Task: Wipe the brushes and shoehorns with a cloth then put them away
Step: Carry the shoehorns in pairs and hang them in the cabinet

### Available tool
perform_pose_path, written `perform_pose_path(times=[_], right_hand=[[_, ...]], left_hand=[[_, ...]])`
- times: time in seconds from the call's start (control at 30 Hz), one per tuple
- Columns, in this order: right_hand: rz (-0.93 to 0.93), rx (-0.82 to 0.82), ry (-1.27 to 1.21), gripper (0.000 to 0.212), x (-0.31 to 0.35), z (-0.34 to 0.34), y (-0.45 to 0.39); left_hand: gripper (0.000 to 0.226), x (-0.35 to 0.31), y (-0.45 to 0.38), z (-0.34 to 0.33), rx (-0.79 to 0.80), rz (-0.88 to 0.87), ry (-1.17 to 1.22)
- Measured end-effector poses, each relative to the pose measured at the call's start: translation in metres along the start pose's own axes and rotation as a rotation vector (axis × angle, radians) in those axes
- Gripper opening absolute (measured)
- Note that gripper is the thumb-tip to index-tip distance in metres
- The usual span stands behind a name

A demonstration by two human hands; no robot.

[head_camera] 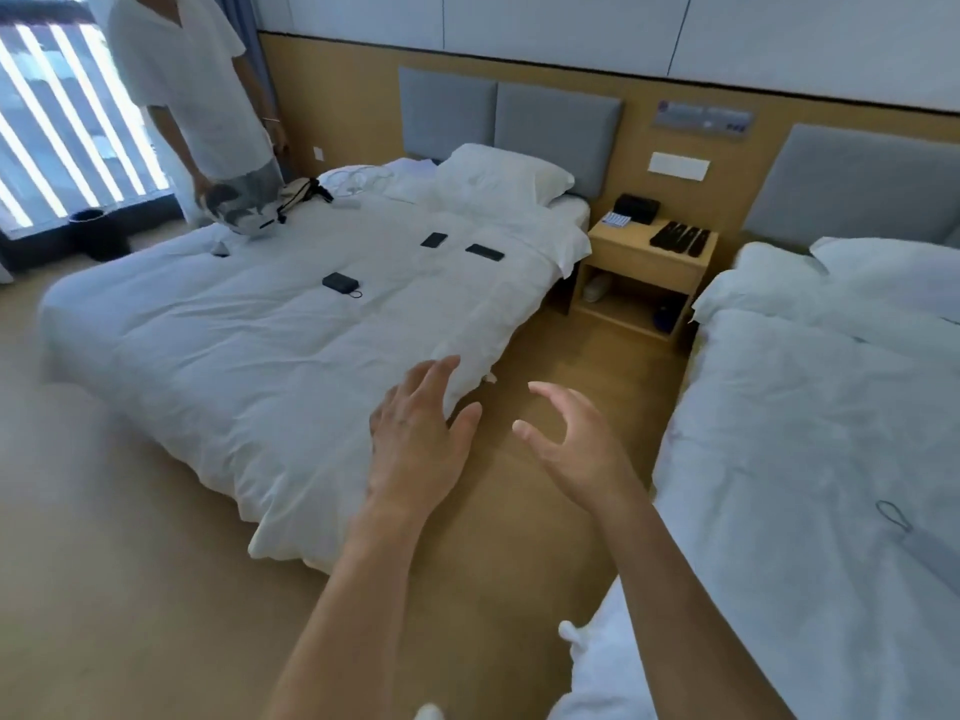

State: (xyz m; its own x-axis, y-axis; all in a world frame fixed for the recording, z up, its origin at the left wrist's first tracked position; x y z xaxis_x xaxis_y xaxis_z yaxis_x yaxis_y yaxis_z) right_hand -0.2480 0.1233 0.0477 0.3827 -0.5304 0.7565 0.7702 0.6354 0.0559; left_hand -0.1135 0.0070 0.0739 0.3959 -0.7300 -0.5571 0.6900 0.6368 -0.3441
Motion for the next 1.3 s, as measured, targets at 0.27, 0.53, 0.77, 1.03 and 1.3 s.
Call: perform_pose_path(times=[0.27,0.53,0.77,1.03,1.3], right_hand=[[-0.198,-0.145,0.027,0.055,-0.005,0.018,-0.111],[-0.255,-0.214,-0.011,0.055,-0.037,0.04,-0.243],[-0.186,-0.148,-0.015,0.055,-0.03,0.067,-0.413],[-0.152,-0.121,-0.015,0.054,-0.046,0.108,-0.556],[-0.291,-0.217,0.003,0.058,-0.107,0.15,-0.674]], left_hand=[[0.053,0.004,-0.145,-0.064,0.168,-0.207,0.105],[0.053,0.005,-0.27,-0.139,0.228,-0.275,0.11],[0.052,0.004,-0.417,-0.192,0.17,-0.231,0.044],[0.052,-0.027,-0.554,-0.263,0.18,-0.243,0.078],[0.053,-0.058,-0.681,-0.356,0.3,-0.315,0.141]])
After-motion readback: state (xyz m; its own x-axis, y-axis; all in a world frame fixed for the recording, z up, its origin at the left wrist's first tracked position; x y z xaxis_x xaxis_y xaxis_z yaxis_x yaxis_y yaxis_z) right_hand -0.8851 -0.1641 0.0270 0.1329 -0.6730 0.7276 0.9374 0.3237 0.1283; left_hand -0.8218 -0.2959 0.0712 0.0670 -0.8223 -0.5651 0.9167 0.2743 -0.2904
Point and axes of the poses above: each hand's wrist, its own y-axis away from the middle knuckle, its own z-axis out of the back of the hand, x = y × z, the point moved 3 cm from there along -y, towards the middle knuckle, and after that the axes turned 10 degrees about -z, right-handed, at the moved point
